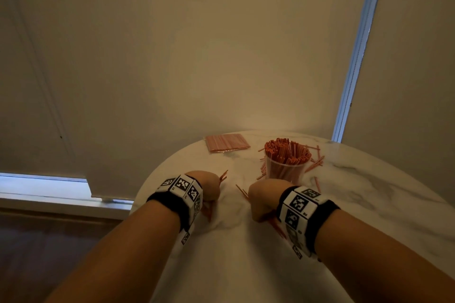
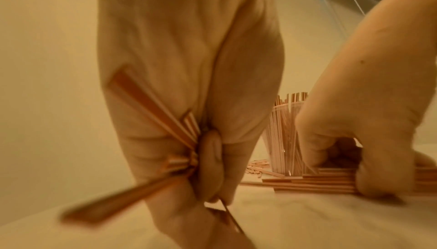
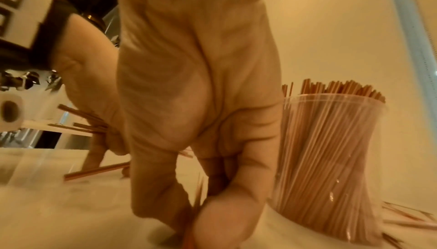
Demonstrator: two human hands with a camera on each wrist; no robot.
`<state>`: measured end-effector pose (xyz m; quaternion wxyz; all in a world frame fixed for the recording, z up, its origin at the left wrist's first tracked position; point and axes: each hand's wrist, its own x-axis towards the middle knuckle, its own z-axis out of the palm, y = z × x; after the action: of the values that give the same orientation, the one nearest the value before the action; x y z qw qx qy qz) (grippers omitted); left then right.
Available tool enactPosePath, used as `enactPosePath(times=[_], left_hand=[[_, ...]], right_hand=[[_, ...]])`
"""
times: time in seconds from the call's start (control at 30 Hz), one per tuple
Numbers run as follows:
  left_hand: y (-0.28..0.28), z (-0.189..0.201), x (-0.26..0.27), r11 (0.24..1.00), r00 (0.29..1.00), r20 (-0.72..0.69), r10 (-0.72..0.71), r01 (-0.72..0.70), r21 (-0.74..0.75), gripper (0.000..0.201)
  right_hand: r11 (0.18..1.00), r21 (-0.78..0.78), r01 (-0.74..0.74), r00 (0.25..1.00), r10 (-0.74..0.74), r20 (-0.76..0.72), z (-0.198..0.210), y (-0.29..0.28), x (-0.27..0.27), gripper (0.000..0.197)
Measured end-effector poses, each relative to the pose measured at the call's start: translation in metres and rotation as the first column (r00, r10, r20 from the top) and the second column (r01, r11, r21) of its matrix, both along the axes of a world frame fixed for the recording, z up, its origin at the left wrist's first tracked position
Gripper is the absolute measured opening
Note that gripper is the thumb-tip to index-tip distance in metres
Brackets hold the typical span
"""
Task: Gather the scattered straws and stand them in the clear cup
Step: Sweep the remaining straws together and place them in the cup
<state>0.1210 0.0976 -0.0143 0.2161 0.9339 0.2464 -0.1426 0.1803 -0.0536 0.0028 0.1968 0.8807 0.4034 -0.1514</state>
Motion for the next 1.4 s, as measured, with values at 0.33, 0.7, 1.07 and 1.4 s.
enactPosePath(times=[0.33, 0.7, 1.07, 1.4], left_hand=[[-0.025, -0.006, 0.009, 0.925, 0.944, 0.202, 0.261, -0.184, -0.333, 0.034], [-0.068, 0.021, 0.025, 0.745, 0.724, 0.576, 0.380, 0.130, -0.655, 0.069], [-0.076, 0.060, 0.075, 0.649, 0.400, 0.634, 0.662, 0.119, -0.752, 0.045], [-0.071, 0.065, 0.090, 0.751, 0.707, 0.706, 0.050, 0.440, -0.493, 0.041]], right_hand=[[0.989, 0.150, 0.006, 1.000, -0.007, 0.002, -0.006, -0.026, -0.002, 0.015], [0.546, 0.754, 0.366, 0.903, -0.011, -0.430, 0.052, -0.045, 0.016, 0.005], [0.211, 0.934, 0.289, 0.949, 0.062, -0.308, 0.080, -0.044, 0.035, 0.012], [0.005, 1.000, -0.004, 0.998, -0.067, 0.004, 0.094, -0.059, 0.091, 0.038]])
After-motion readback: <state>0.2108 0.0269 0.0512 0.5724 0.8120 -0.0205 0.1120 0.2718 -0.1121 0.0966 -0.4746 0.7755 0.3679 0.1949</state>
